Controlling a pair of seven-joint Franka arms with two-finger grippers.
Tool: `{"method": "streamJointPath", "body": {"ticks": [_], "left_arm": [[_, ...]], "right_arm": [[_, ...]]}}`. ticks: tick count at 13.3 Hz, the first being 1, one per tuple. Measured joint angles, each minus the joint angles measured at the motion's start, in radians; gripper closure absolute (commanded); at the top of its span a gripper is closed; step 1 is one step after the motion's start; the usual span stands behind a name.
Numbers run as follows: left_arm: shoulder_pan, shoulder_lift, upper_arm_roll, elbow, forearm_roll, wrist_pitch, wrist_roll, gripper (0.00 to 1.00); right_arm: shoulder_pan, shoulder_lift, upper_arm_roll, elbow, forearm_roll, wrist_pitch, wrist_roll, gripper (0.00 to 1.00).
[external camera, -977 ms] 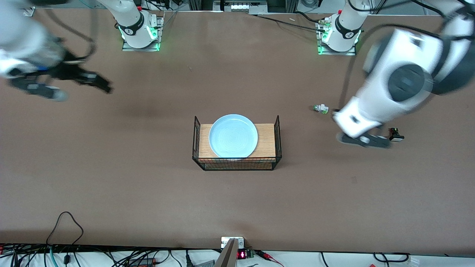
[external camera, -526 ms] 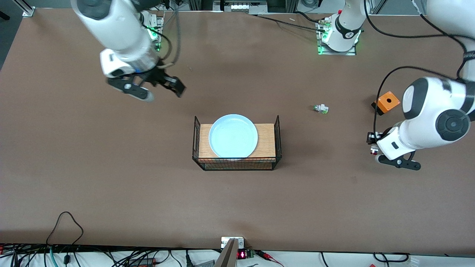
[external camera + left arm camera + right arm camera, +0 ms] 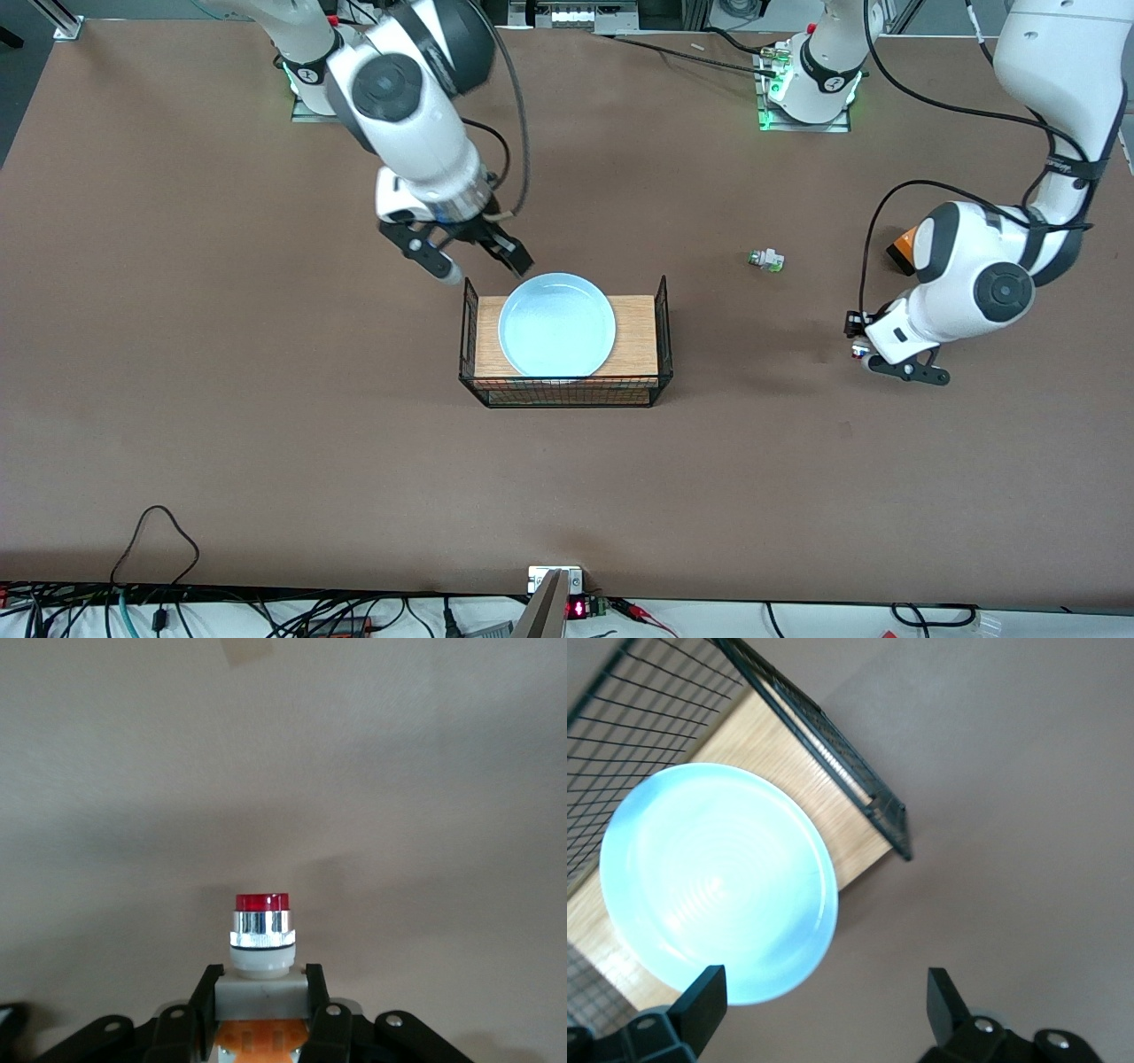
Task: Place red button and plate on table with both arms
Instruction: 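Set the button on the table while the right gripper grips the plate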
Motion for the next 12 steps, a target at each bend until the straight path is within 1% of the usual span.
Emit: {"method": "streamJointPath", "body": {"ticks": [2, 3, 4, 5, 6, 7, 8, 9, 10, 11, 12], "left_arm": [[0.029, 0.031, 0.001, -0.028, 0.000, 0.054, 0.017, 0.65], [0.043, 0.048, 0.001, -0.029, 0.000, 0.072, 0.033, 0.41], [0.050, 0.049, -0.004, -0.029, -0.001, 0.073, 0.046, 0.04], [0.051, 0.050, -0.004, -0.029, -0.001, 0.076, 0.047, 0.00], [0.052, 0.051, -0.004, -0.028, -0.001, 0.079, 0.047, 0.00], [0.053, 0.049, -0.004, -0.022, 0.000, 0.076, 0.047, 0.00], [0.053, 0.041, -0.010, -0.013, 0.000, 0.058, 0.046, 0.00], [0.053, 0.024, -0.024, 0.004, -0.001, 0.017, 0.041, 0.00], [0.053, -0.001, -0.048, 0.032, -0.001, -0.054, 0.024, 0.00], [0.053, -0.034, -0.081, 0.074, -0.001, -0.154, -0.005, 0.00], [0.052, -0.068, -0.119, 0.127, -0.001, -0.269, -0.037, 0.00]], "right_arm": [[0.000, 0.053, -0.006, 0.026, 0.002, 0.002, 0.043, 0.00], [0.000, 0.076, -0.008, 0.031, 0.004, 0.002, 0.050, 0.00], [0.000, 0.096, -0.010, 0.033, 0.004, 0.009, 0.055, 0.00], [0.000, 0.114, -0.010, 0.033, 0.004, 0.024, 0.058, 0.00], [0.000, 0.127, -0.010, 0.034, 0.004, 0.039, 0.060, 0.00], [0.000, 0.137, -0.010, 0.034, 0.004, 0.048, 0.061, 0.03], [0.001, 0.145, -0.010, 0.036, 0.004, 0.054, 0.062, 0.11], [0.001, 0.154, -0.010, 0.037, 0.004, 0.061, 0.062, 0.23], [0.001, 0.160, -0.010, 0.037, 0.004, 0.070, 0.062, 0.39], [0.002, 0.165, -0.010, 0.038, 0.004, 0.076, 0.063, 0.63], [0.002, 0.169, -0.010, 0.039, 0.004, 0.079, 0.063, 0.81]]}}
